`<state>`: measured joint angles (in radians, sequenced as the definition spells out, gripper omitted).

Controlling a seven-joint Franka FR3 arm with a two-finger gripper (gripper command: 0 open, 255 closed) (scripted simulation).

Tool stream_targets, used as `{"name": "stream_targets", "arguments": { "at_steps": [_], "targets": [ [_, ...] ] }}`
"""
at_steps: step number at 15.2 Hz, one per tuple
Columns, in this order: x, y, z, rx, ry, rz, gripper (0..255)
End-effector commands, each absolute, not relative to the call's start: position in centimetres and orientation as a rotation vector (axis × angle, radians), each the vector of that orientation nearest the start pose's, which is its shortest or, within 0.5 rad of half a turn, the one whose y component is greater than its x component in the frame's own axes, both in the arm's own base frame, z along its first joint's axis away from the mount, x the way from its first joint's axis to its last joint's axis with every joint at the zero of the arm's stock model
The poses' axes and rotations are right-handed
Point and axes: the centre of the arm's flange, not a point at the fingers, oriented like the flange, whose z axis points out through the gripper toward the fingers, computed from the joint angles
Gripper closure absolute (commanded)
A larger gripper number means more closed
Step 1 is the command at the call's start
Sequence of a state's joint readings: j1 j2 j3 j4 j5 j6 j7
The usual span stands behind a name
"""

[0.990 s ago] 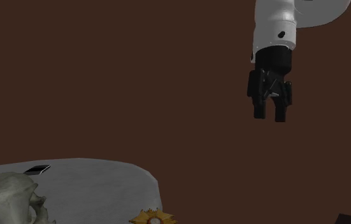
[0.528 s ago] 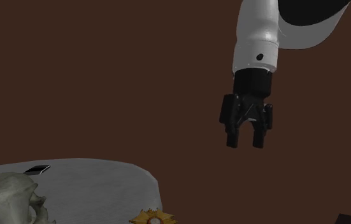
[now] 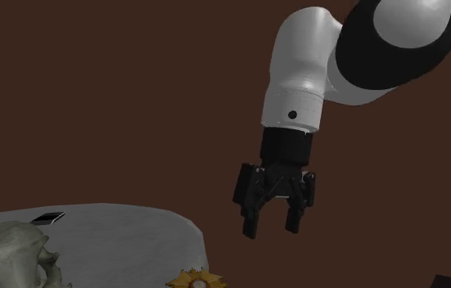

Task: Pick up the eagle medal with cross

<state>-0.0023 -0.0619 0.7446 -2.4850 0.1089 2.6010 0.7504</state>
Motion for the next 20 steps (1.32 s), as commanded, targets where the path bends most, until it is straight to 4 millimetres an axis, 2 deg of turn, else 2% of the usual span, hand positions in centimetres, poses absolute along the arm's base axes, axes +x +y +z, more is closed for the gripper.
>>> {"name": "stream_targets", "arguments": {
  "at_steps": [1,7,15,17,18,20],
  "targets": [
    [36.3,34.7,30.7,-2.998,0.142,-0.183,0],
    [38.4,40.6,26.2,-2.980,0.147,-0.239,0],
    [38.5,40.9,22.0,-2.979,0.148,-0.242,0],
    [38.5,40.9,22.0,-2.979,0.148,-0.242,0],
    [38.6,40.9,22.0,-2.979,0.148,-0.242,255],
    [38.6,40.9,22.0,-2.979,0.148,-0.242,255]
  ]
}}
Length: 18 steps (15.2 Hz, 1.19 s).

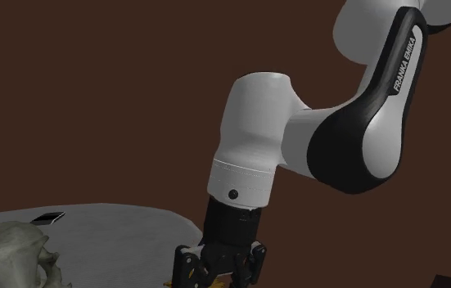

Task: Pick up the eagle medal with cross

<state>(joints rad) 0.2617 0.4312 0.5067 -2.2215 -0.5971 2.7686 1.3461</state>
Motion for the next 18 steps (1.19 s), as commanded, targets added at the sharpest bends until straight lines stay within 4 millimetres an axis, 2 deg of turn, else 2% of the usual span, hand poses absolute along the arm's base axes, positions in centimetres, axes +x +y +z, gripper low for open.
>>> {"name": "stream_targets", "arguments": {
  "at_steps": [1,7,18],
  "targets": [
    [38.6,40.9,22.0,-2.979,0.148,-0.242,255],
    [38.5,40.9,22.0,-2.979,0.148,-0.242,255],
    [38.5,40.9,27.8,-2.979,0.148,-0.242,255]
  ]
}}
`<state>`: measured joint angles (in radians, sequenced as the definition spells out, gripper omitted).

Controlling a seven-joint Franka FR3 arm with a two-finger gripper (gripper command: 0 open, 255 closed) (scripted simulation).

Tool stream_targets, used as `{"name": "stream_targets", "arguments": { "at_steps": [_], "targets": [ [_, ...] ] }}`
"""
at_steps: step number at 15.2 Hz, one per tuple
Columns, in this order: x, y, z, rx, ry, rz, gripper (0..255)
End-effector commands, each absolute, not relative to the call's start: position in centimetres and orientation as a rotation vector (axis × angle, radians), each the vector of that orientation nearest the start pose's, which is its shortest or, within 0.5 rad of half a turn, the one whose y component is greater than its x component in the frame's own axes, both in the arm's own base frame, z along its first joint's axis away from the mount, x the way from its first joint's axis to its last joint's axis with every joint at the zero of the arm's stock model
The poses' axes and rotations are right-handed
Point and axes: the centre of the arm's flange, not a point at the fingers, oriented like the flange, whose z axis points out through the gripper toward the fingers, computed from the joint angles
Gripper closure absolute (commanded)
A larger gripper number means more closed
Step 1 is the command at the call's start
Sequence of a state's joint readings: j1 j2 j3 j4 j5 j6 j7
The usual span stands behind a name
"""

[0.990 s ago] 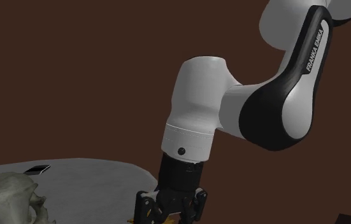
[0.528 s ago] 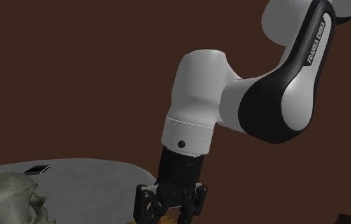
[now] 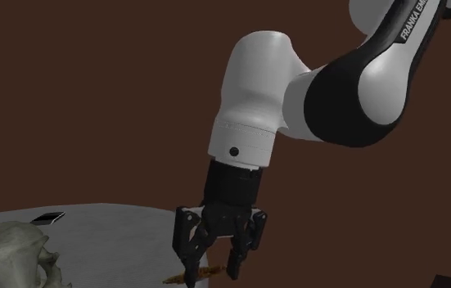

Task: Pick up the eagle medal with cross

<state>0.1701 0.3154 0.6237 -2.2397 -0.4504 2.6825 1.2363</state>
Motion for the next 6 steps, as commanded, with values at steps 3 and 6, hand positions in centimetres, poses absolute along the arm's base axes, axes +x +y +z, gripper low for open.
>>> {"name": "stream_targets", "arguments": {
  "at_steps": [3,6],
  "targets": [
    [38.5,40.9,29.4,-2.979,0.148,-0.242,255],
    [38.5,40.9,30.0,-2.979,0.148,-0.242,255]
  ]
}}
